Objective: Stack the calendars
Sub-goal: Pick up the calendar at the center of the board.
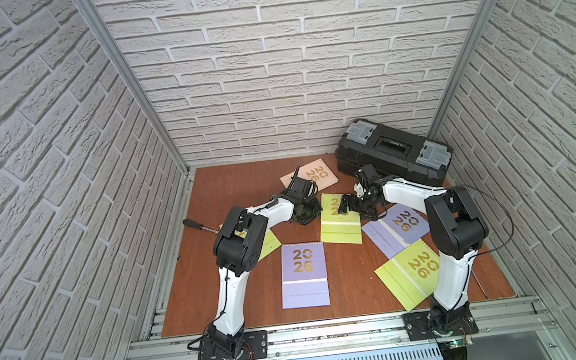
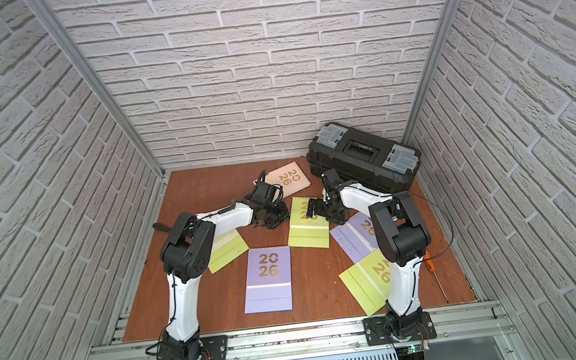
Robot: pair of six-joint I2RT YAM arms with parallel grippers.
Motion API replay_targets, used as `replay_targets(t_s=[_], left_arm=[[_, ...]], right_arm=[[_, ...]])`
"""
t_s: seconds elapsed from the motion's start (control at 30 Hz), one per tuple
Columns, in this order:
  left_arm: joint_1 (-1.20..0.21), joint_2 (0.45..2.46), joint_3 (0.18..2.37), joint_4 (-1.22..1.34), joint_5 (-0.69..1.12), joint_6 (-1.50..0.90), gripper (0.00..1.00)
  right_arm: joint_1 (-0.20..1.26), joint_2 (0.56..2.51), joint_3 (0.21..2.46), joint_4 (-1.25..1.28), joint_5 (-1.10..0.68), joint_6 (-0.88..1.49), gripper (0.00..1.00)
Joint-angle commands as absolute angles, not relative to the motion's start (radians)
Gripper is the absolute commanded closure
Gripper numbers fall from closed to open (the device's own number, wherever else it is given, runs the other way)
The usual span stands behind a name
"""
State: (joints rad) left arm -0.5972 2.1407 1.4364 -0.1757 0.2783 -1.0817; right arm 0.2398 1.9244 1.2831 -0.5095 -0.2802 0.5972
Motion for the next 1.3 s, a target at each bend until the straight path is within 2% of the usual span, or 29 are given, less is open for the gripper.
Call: replay_targets(t_s=[0.0,0.53,0.8,1.1,1.27], left_arm=[[-0.608,2.182,1.413,-0.169,0.287,-1.107,1.00],[-0.615,2.201,1.359,-0.111,0.300,-1.149,1.00],[-0.618,2.185,1.355,-0.132,0.287,-1.137,1.00],[-0.610,2.169,1.348,-0.144,0.271,-1.126,1.00],[-0.600,2.154,1.341,-0.154,0.261,-1.117,1.00]], right_arm=[[0.231,1.942,1.247,-0.467,-0.307,0.614,0.00],[0.202,1.844,1.152,-0.222,-0.494,0.655,0.00],[0.192,1.754,1.116,-0.098,-0.533,0.721,0.01],[0.183,1.717,1.101,-0.073,-0.546,0.747,0.08],[0.181,1.710,1.095,-0.086,-0.523,0.742,0.21]])
